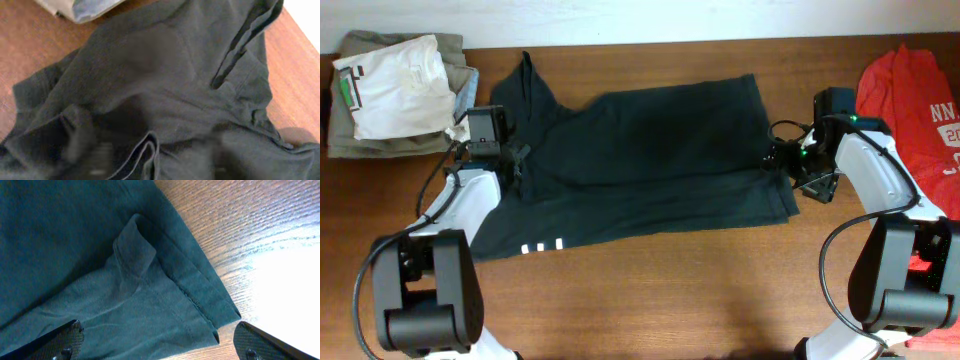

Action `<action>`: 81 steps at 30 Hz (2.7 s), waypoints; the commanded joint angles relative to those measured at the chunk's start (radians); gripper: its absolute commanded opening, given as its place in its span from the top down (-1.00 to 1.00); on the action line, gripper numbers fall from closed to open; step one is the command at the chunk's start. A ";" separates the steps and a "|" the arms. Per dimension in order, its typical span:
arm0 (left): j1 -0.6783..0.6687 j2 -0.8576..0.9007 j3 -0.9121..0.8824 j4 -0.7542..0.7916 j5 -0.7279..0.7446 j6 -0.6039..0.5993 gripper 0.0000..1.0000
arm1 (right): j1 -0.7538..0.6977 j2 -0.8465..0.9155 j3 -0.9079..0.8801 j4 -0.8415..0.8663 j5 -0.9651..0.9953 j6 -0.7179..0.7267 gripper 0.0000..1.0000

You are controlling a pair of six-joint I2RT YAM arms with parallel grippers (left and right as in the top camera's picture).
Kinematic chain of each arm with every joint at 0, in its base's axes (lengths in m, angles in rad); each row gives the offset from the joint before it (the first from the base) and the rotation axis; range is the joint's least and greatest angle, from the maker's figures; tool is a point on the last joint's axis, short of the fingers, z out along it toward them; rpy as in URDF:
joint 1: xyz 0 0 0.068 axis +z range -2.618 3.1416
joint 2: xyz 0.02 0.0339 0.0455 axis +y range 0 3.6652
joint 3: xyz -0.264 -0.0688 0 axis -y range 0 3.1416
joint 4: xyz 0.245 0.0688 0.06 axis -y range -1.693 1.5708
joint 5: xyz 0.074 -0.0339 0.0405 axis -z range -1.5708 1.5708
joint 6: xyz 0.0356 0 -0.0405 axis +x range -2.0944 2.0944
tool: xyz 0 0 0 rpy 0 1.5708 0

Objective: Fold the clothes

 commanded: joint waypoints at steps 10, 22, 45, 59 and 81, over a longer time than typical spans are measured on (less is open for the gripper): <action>-0.018 -0.051 0.038 -0.643 0.280 0.212 -0.40 | 0.009 0.010 -0.010 -0.012 0.004 -0.006 -0.97; -0.019 0.042 0.038 -0.335 0.260 0.213 0.06 | 0.009 0.010 -0.010 -0.027 0.005 -0.006 -0.97; 0.019 -0.034 0.050 -0.480 0.128 0.209 -0.99 | 0.073 0.037 -0.128 0.244 -0.093 0.157 -0.54; 0.019 -0.034 0.050 -0.498 0.112 0.212 -0.99 | 0.079 0.090 -0.128 0.655 -0.092 0.235 0.64; 0.054 0.159 0.152 -0.833 0.189 0.351 0.65 | 0.077 0.035 -0.211 0.088 -0.005 -0.019 0.81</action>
